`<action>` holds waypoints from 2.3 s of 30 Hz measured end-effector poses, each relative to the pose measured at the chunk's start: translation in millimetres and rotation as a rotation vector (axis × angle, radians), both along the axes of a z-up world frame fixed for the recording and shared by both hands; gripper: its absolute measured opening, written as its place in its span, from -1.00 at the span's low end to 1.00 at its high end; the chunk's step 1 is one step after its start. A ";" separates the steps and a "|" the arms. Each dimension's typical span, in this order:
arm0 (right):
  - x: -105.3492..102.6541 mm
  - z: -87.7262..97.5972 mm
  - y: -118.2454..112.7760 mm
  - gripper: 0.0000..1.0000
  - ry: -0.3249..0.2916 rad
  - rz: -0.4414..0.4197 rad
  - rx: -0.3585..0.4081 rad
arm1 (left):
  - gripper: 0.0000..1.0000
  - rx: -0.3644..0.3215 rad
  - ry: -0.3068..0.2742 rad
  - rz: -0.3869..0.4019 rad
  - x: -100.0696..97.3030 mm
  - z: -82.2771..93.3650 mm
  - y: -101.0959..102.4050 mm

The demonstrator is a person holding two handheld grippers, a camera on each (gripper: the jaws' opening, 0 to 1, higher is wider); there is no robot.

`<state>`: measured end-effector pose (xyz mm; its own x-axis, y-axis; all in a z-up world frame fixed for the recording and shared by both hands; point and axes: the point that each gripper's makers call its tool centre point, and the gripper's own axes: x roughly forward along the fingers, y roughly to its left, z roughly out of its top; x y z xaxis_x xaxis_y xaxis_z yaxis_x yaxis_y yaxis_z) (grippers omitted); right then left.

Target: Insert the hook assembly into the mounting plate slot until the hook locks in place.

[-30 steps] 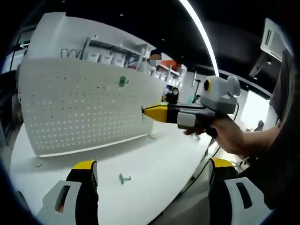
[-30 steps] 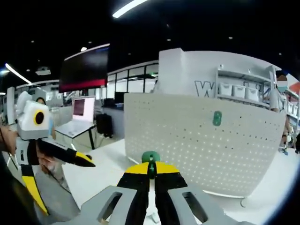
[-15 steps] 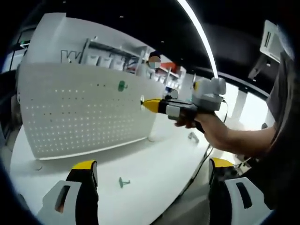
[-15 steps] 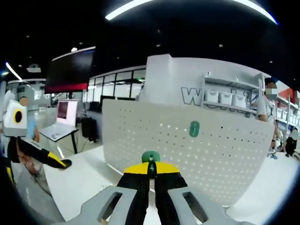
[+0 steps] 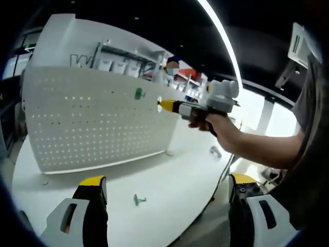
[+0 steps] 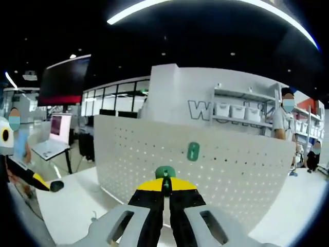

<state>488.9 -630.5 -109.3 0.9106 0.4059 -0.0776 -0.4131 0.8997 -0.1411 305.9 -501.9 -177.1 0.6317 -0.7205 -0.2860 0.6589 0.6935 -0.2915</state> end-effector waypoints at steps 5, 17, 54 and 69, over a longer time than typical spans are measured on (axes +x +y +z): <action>18.2 6.2 -11.7 -0.99 -0.020 -0.042 0.014 | 1.00 0.000 0.005 0.007 2.9 -1.9 2.2; 54.9 13.1 -38.1 -0.99 -0.069 -0.126 0.027 | 1.00 0.007 0.024 0.022 6.8 -6.8 10.6; 115.6 35.5 -56.2 -0.99 -0.145 -0.240 0.146 | 1.00 0.009 0.052 0.062 18.2 -14.0 23.7; 117.1 17.5 -58.5 -0.99 -0.128 -0.267 0.189 | 0.99 0.028 0.061 0.065 20.1 -16.3 29.9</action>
